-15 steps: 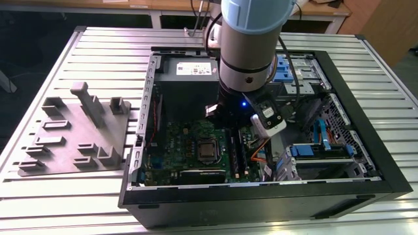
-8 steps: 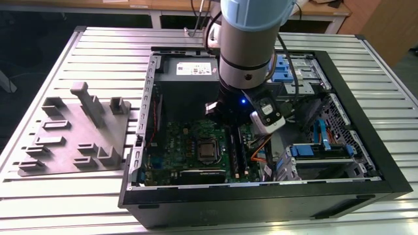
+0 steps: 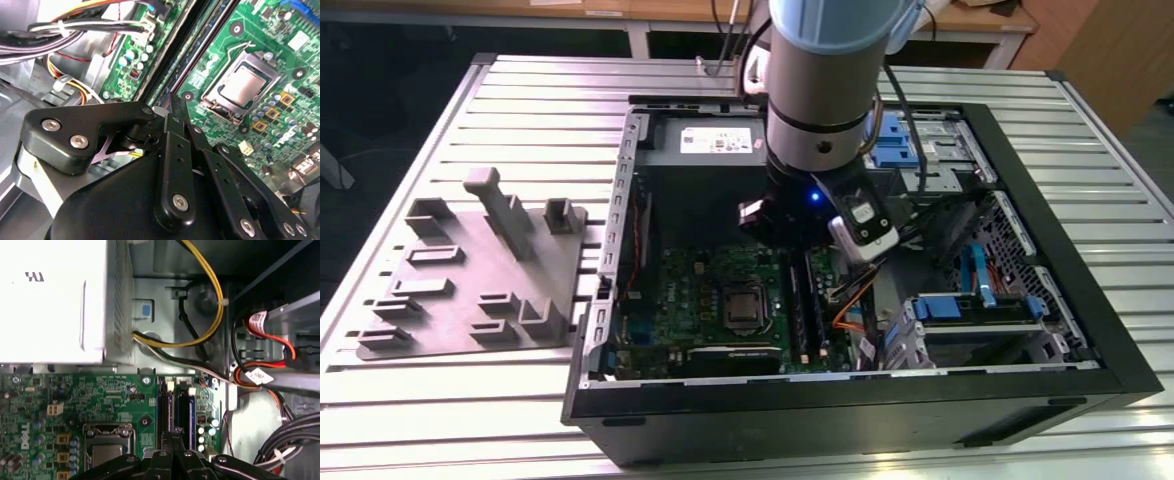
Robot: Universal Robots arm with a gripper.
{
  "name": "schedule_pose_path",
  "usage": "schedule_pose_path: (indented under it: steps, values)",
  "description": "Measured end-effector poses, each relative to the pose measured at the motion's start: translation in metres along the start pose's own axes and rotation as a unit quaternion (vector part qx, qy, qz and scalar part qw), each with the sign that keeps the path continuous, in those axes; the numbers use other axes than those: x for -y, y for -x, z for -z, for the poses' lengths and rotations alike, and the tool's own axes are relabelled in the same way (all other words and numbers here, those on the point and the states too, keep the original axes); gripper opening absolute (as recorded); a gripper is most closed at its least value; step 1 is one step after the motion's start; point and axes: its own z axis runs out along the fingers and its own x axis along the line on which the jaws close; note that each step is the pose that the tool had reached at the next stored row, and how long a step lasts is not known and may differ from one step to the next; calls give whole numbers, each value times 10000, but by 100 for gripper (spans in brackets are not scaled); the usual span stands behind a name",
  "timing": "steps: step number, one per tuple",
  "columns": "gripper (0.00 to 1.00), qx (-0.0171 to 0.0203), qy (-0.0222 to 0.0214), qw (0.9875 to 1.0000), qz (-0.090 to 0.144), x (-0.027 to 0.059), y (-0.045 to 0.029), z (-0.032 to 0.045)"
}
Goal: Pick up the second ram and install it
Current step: 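Press down the second ram until it locks into place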
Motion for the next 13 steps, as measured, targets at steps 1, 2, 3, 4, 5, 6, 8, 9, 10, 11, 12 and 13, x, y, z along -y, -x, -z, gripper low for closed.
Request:
schedule_pose_path:
  steps: [1, 2, 3, 4, 5, 6, 8, 9, 10, 11, 12, 13]
  values:
    - [10, 0, 0, 10000, 0, -13, 0, -2]
    - [10, 0, 0, 10000, 0, -28, 0, -6]
    - [10, 0, 0, 10000, 0, -43, -1, -10]
    - [10, 0, 0, 10000, 0, -59, -1, -15]
    - [10, 0, 0, 10000, 0, -75, -2, -20]
    - [10, 0, 0, 10000, 0, -84, -2, -27]
    - [10, 0, 0, 10000, -7, -98, 3, -44]
    - [10, -1, -1, 10000, -10, -106, 4, -51]
    - [10, 0, 0, 10000, -12, -108, 4, -53]
    - [10, 0, -1, 10000, -12, -109, 4, -53]
    - [10, 0, -1, 10000, -12, -109, 4, -53]
    - [10, 0, -1, 10000, -12, -109, 4, -54]
